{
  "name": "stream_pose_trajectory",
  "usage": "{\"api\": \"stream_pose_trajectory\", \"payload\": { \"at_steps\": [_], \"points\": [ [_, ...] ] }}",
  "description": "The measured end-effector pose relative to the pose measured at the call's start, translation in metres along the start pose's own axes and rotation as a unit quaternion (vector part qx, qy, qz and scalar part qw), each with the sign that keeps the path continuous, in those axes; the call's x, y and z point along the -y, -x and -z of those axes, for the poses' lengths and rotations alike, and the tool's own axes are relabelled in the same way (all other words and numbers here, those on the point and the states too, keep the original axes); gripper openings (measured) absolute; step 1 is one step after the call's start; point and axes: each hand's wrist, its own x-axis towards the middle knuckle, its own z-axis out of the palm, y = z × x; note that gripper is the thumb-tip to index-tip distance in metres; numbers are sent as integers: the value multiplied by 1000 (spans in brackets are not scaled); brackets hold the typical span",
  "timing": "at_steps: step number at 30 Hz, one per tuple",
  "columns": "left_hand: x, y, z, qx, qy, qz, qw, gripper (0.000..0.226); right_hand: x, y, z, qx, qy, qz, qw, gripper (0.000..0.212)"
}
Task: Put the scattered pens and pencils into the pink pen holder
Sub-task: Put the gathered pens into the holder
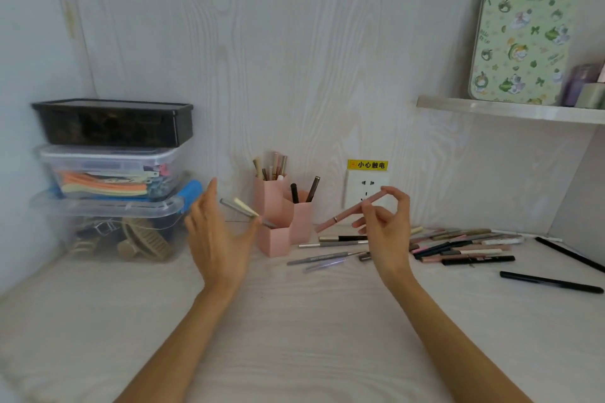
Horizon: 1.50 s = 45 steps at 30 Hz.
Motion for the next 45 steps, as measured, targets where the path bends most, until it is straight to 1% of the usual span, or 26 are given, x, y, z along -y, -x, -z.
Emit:
{"api": "stream_pose_trajectory", "payload": {
  "at_steps": [2, 3, 5, 6, 8, 10, 11, 13, 15, 18, 20, 23, 25, 27, 29, 31, 32, 33, 34, 36, 38, 40, 42, 44, 45],
  "points": [
    [3, 3, -3, -1, 92, 105, 990, 101, 11, 2, -13, -16, 35, 66, 997, 30],
    [2, 4, -6, 6, 120, 130, 984, 103, 17, 2, -18, -14, 54, 97, 994, 30],
    [5, 5, -10, 26, 144, 141, 979, 105, 28, 2, -35, 9, 96, 151, 984, 32],
    [6, 5, -11, 35, 152, 139, 978, 102, 33, 1, -43, 27, 126, 179, 975, 34],
    [9, 4, -16, 65, 161, 135, 976, 85, 40, 0, -57, 60, 203, 244, 946, 36],
    [13, 4, -19, 107, 175, 159, 966, 61, 46, -2, -68, 81, 255, 296, 917, 36],
    [15, 4, -20, 126, 182, 173, 960, 48, 47, -3, -73, 87, 264, 309, 909, 37],
    [17, 3, -21, 155, 182, 183, 954, 26, 47, -6, -78, 87, 268, 316, 906, 37],
    [19, 1, -20, 159, 190, 203, 947, 19, 43, -9, -80, 78, 271, 312, 907, 37],
    [21, -2, -19, 156, 210, 232, 937, 19, 39, -16, -82, 77, 288, 303, 905, 35],
    [21, -1, -17, 160, 209, 229, 937, 19, 37, -23, -84, 102, 320, 301, 893, 30],
    [21, -2, -14, 165, 191, 214, 944, 20, 32, -31, -91, 142, 374, 312, 862, 24],
    [20, -2, -11, 169, 163, 189, 953, 17, 30, -34, -96, 153, 396, 329, 844, 23],
    [17, -3, -7, 166, 139, 152, 964, 10, 28, -37, -98, 158, 425, 350, 820, 22],
    [12, -3, -1, 140, 115, 113, 977, 18, 25, -37, -96, 164, 470, 383, 778, 23],
    [5, -4, 7, 86, 108, 71, 988, 22, 20, -34, -92, 179, 504, 419, 733, 29],
    [1, -5, 11, 54, 117, 43, 991, 23, 19, -32, -90, 188, 509, 431, 721, 34],
    [-4, -7, 15, 24, 133, 11, 991, 25, 18, -31, -86, 193, 507, 435, 719, 39],
    [-9, -9, 20, 2, 155, -21, 988, 27, 17, -30, -82, 189, 498, 429, 729, 42],
    [-18, -12, 28, -17, 223, -62, 973, 33, 14, -26, -67, 161, 466, 395, 776, 42],
    [-25, -13, 34, -33, 282, -84, 955, 32, 5, -19, -45, 134, 433, 334, 826, 38],
    [-32, -14, 33, -74, 313, -84, 943, 28, -10, -11, -19, 121, 423, 286, 851, 35],
    [-36, -16, 29, -106, 310, -72, 942, 28, -25, -6, 1, 132, 435, 253, 854, 33],
    [-38, -18, 21, -112, 249, -66, 960, 26, -34, -7, 14, 157, 440, 209, 859, 29],
    [-38, -18, 15, -107, 204, -65, 971, 25, -36, -8, 17, 163, 427, 185, 870, 26]
  ]
}}
